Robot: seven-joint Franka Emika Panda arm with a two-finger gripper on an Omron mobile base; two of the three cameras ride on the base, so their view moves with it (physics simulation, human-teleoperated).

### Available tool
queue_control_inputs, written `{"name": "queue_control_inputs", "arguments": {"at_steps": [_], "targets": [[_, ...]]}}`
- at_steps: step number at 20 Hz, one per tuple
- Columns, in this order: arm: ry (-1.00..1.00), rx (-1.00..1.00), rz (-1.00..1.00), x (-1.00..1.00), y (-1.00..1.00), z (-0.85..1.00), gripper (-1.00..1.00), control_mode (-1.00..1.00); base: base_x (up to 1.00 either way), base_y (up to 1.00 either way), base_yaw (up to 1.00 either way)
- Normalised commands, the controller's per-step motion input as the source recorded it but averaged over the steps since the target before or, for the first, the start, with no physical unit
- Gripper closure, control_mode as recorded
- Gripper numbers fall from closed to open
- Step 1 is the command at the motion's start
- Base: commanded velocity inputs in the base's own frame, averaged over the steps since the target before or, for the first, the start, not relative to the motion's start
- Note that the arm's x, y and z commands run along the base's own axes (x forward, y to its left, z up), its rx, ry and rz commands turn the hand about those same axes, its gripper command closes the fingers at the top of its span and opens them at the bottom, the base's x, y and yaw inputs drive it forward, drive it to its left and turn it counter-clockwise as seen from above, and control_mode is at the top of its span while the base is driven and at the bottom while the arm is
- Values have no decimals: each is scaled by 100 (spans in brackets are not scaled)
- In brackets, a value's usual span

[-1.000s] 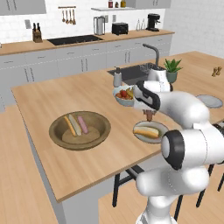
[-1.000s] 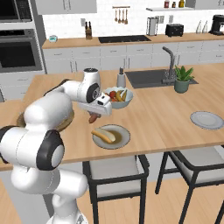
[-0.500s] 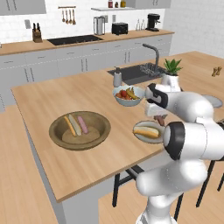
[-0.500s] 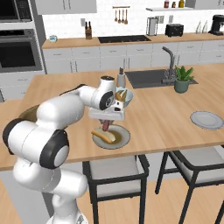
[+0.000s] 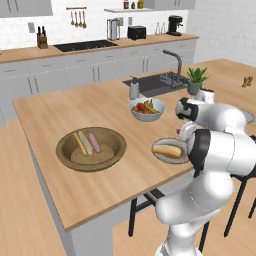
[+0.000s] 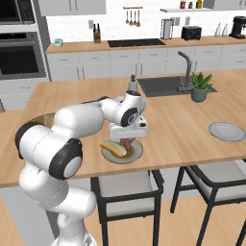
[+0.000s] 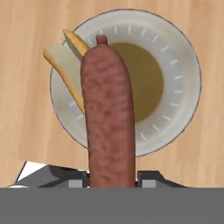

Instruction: Place one bun and one sausage from the bowl on each plate.

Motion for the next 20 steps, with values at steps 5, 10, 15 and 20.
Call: {"name": "queue_control_inputs", "arguments": {"at_steps": [5, 10, 15, 20], "targets": [[8, 1, 21, 8, 2, -41, 100, -100, 0, 0, 0], [7, 4, 20, 32, 2, -23, 100, -100, 0, 0, 0], [4, 4, 17, 20, 0, -25, 100, -100, 0, 0, 0], [0, 3, 13, 1, 0, -20, 100, -100, 0, 0, 0]]}}
